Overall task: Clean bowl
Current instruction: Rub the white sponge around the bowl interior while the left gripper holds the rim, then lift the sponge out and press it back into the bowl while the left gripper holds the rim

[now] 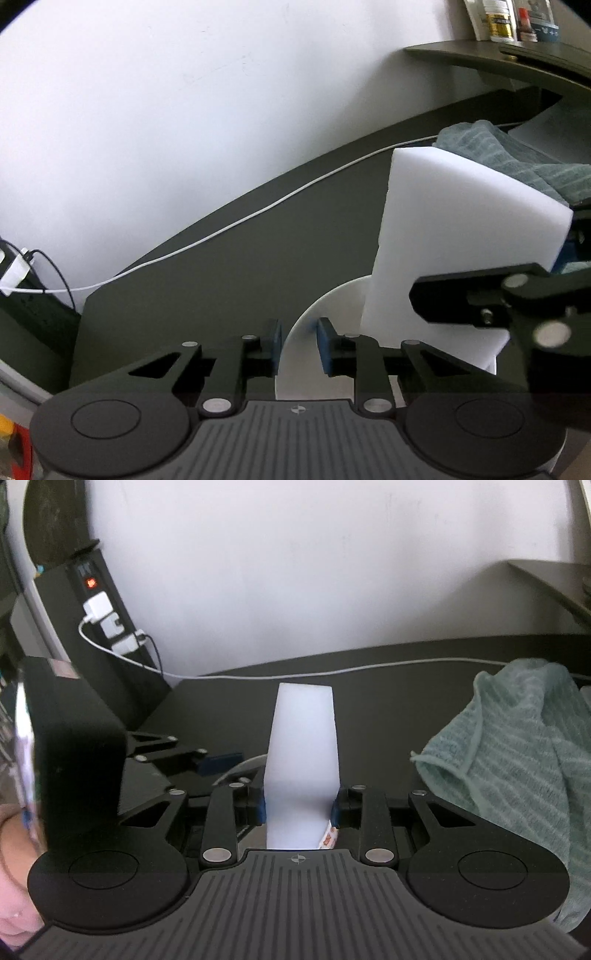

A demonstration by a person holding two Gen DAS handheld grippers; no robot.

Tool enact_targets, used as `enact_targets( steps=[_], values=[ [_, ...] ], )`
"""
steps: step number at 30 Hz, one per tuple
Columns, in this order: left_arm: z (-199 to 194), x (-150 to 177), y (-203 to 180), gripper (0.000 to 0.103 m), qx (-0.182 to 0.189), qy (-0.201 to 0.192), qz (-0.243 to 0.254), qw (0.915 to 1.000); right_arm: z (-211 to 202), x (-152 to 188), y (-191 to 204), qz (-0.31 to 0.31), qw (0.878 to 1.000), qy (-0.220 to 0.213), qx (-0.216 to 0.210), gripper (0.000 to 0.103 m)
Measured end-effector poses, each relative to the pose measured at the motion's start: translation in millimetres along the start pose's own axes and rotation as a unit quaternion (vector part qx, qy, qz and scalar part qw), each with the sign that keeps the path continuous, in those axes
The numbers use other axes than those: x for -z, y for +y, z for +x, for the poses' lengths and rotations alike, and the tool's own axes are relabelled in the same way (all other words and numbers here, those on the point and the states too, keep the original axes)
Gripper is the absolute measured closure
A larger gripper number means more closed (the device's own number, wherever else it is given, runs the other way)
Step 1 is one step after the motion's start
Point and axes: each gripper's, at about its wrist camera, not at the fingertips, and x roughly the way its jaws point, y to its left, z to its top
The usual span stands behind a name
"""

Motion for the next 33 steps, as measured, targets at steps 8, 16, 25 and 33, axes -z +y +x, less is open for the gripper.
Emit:
enact_targets(
  steps=[8, 16, 25, 33],
  values=[
    [-8.9, 19.5, 17.3, 0.088, 0.016, 0.057, -0.111, 0.9920, 16.0, -3.7, 5.3, -0.060, 0.998, 0.028, 0.011, 0.071],
    [-4.4, 21.6, 9.0, 0.088, 0.003, 0.058, -0.103, 0.9930, 12.2, 6.3, 6.5, -0.049, 0.998, 0.042, 0.003, 0.071],
    [-7.3, 23.4, 14.8, 0.087, 0.008, 0.055, -0.103, 0.9931, 12.6, 7.9, 12.7, -0.060, 0.997, 0.037, 0.031, 0.071],
    [-6.1, 24.8, 19.4, 0.087, 0.012, 0.054, -0.108, 0.9927, -29.6, -9.2, 17.8, -0.035, 0.999, -0.027, 0.024, 0.072]
  ],
)
